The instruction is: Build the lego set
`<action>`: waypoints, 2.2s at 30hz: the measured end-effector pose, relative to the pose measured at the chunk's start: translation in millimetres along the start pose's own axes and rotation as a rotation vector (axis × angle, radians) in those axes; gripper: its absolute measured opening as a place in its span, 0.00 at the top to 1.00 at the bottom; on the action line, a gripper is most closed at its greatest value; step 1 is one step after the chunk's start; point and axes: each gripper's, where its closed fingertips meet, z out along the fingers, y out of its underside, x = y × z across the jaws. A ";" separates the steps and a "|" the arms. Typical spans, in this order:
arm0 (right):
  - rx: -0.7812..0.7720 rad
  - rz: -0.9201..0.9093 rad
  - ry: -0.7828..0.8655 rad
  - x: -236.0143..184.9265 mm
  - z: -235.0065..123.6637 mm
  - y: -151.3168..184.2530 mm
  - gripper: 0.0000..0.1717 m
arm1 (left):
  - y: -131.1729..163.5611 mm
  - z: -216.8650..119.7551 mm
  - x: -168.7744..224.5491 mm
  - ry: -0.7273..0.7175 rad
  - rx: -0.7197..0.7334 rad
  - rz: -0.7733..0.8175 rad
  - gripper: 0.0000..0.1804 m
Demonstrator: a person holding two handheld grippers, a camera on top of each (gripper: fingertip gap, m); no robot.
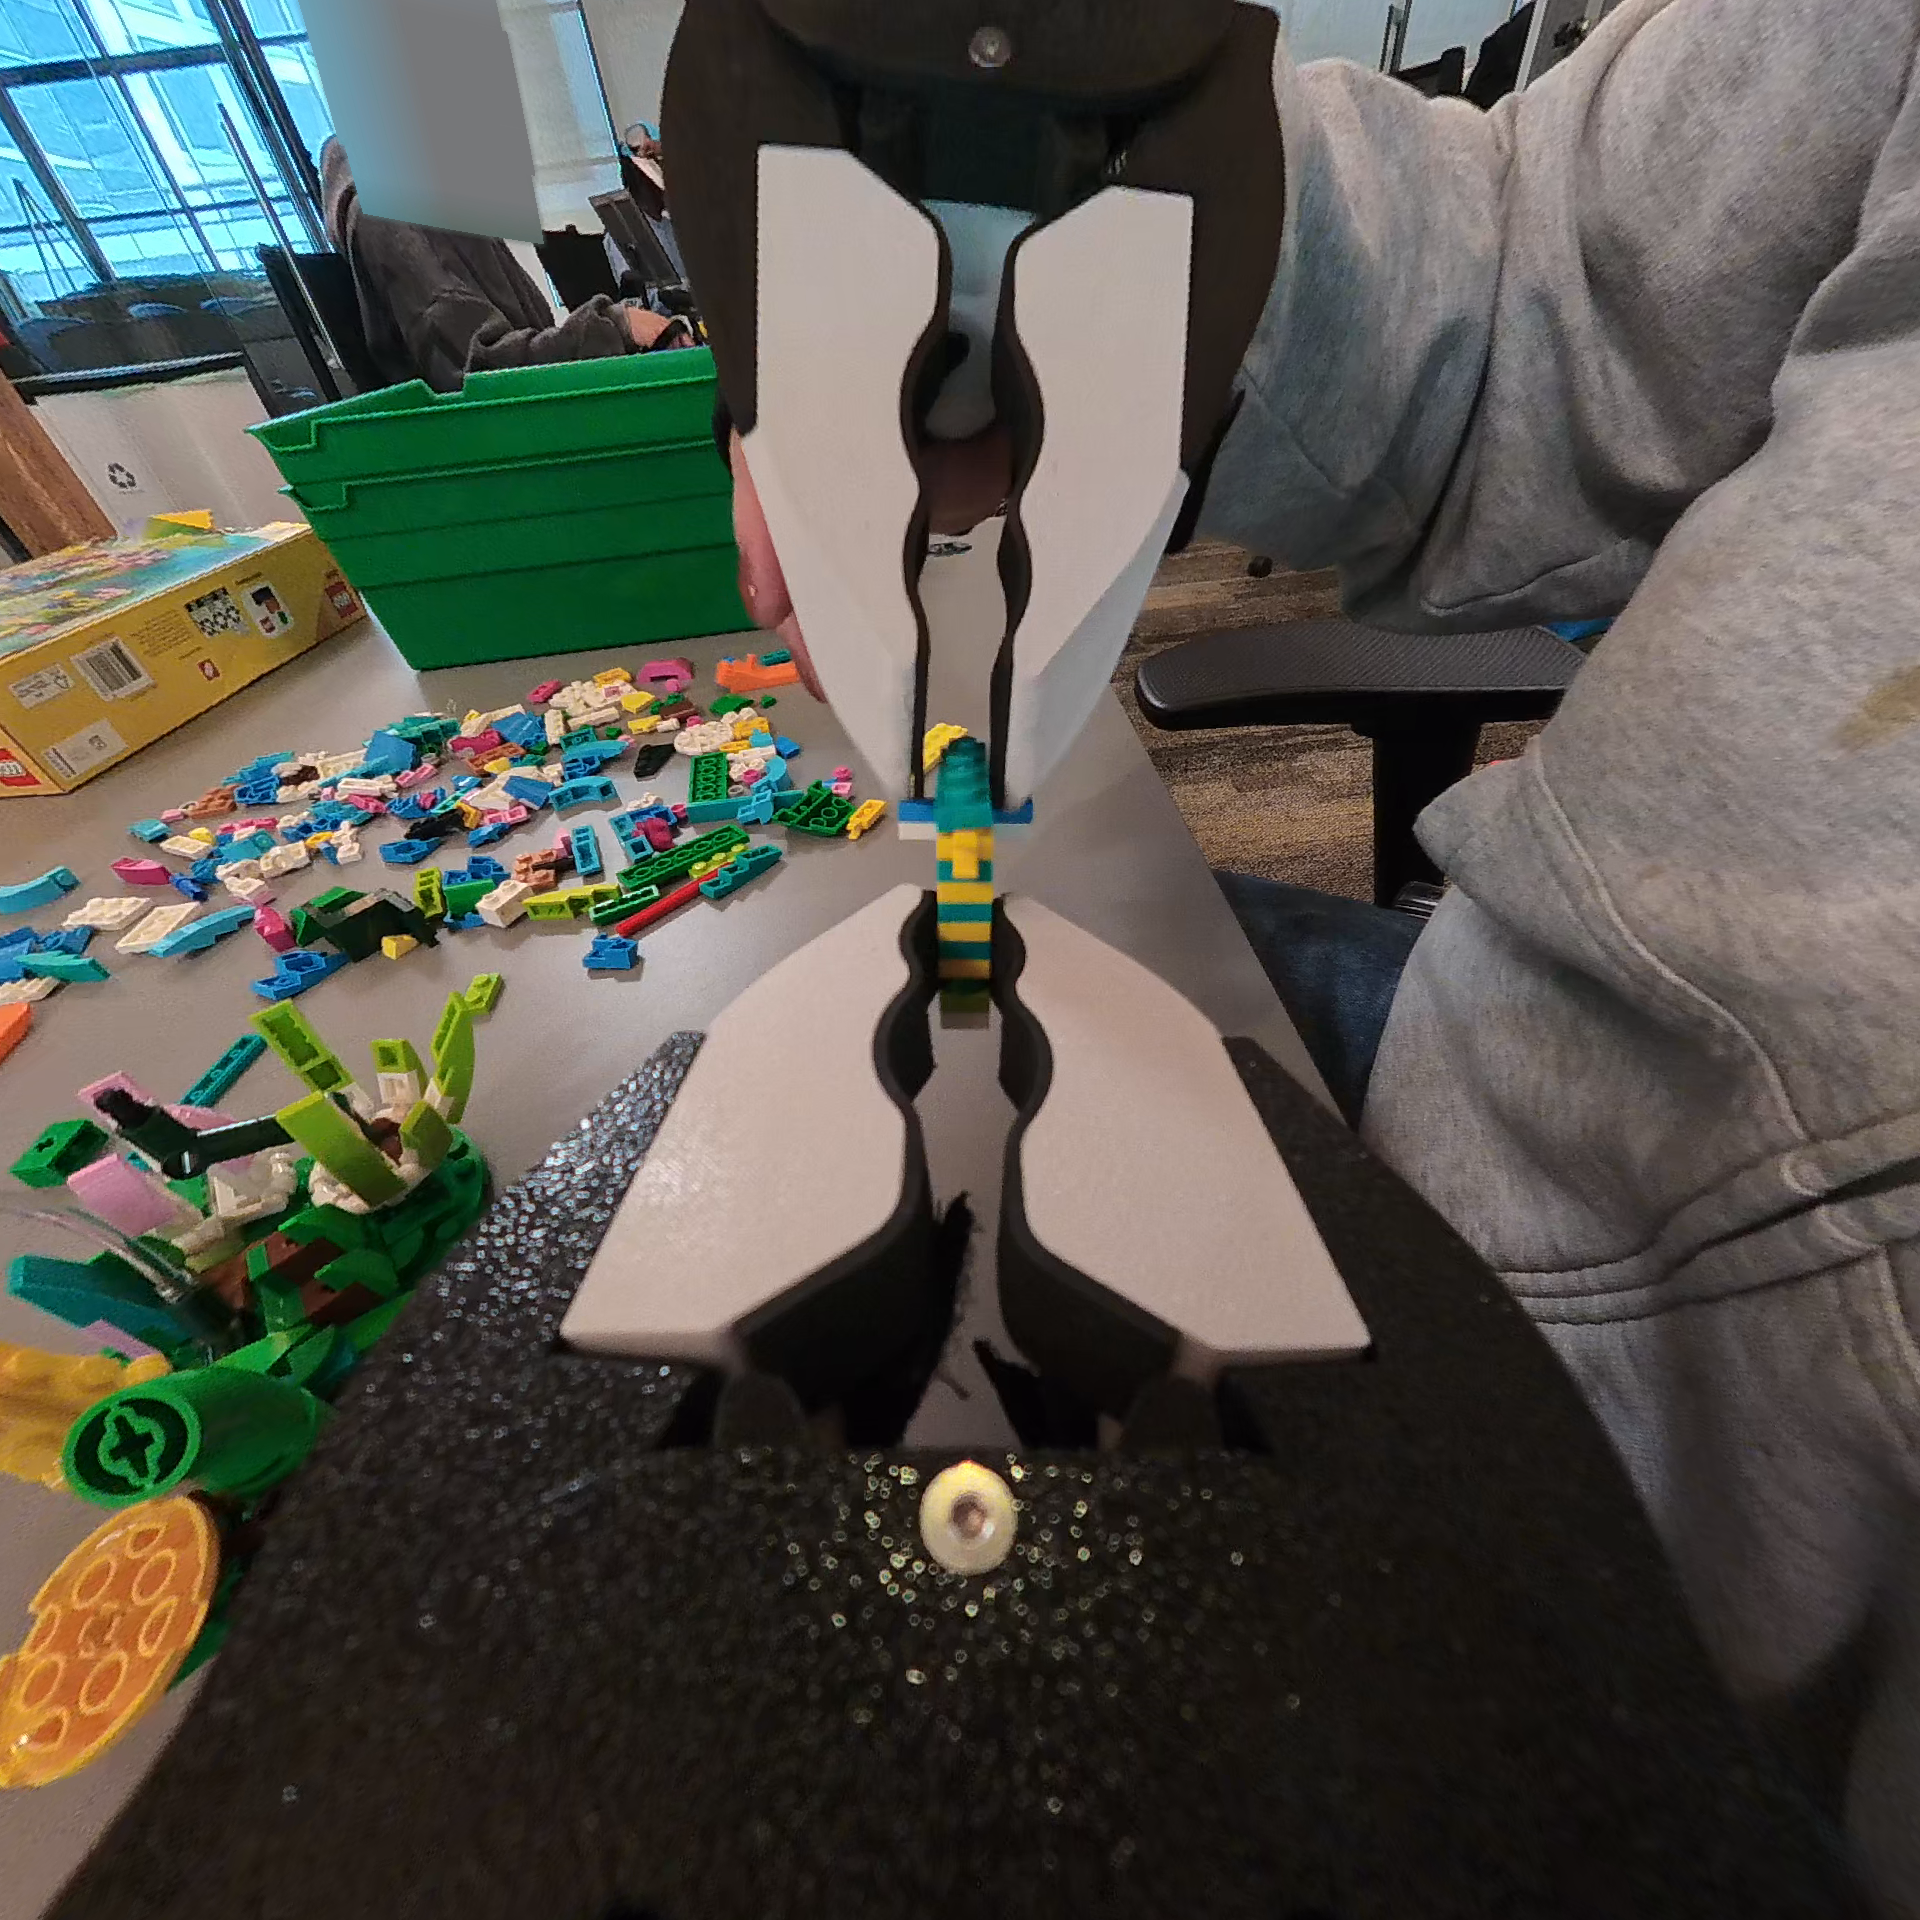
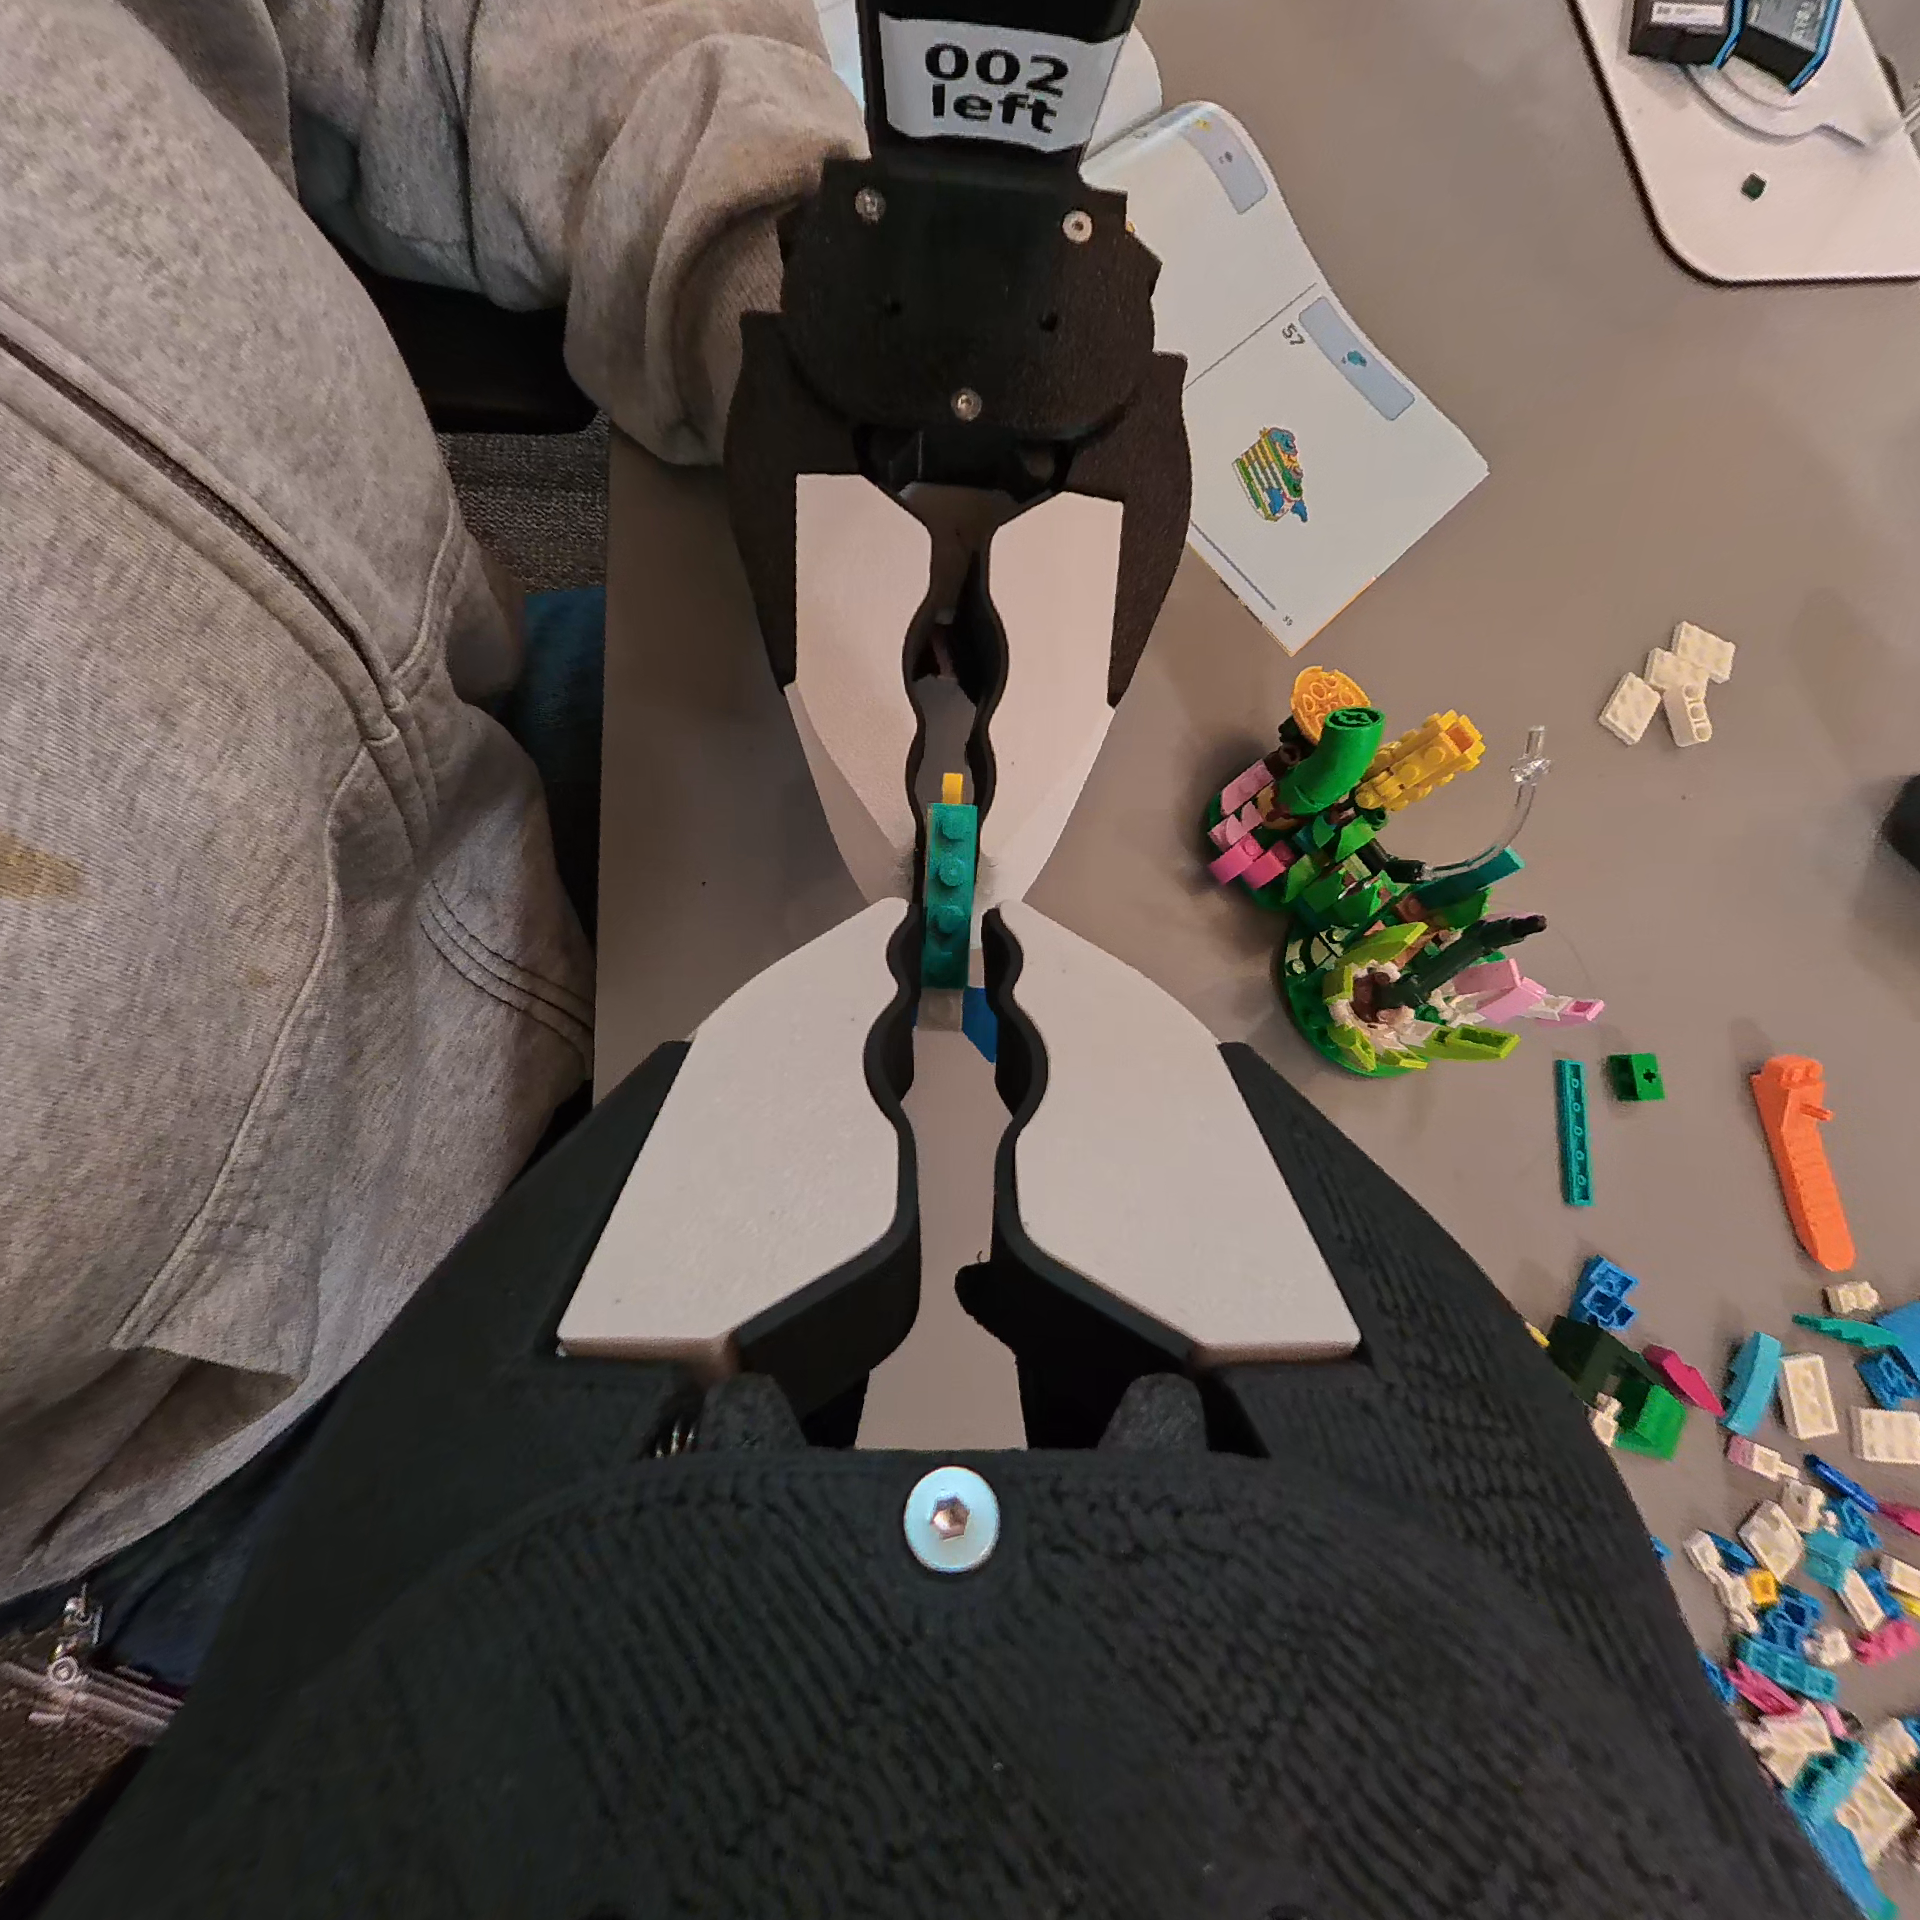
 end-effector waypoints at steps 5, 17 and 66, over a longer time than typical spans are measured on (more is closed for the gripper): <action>-0.001 0.000 -0.002 -0.3 1.0 0.2 0.94 | 0.2 0.2 0.3 0.000 -0.002 0.002 0.95; 0.005 -0.009 0.022 1.8 -1.2 -0.9 0.92 | -0.6 -0.5 -0.8 -0.005 0.004 -0.007 0.95; -0.133 -0.771 0.951 30.4 23.6 -0.2 0.77 | 5.5 -4.5 -18.0 -0.095 -0.027 -0.174 0.95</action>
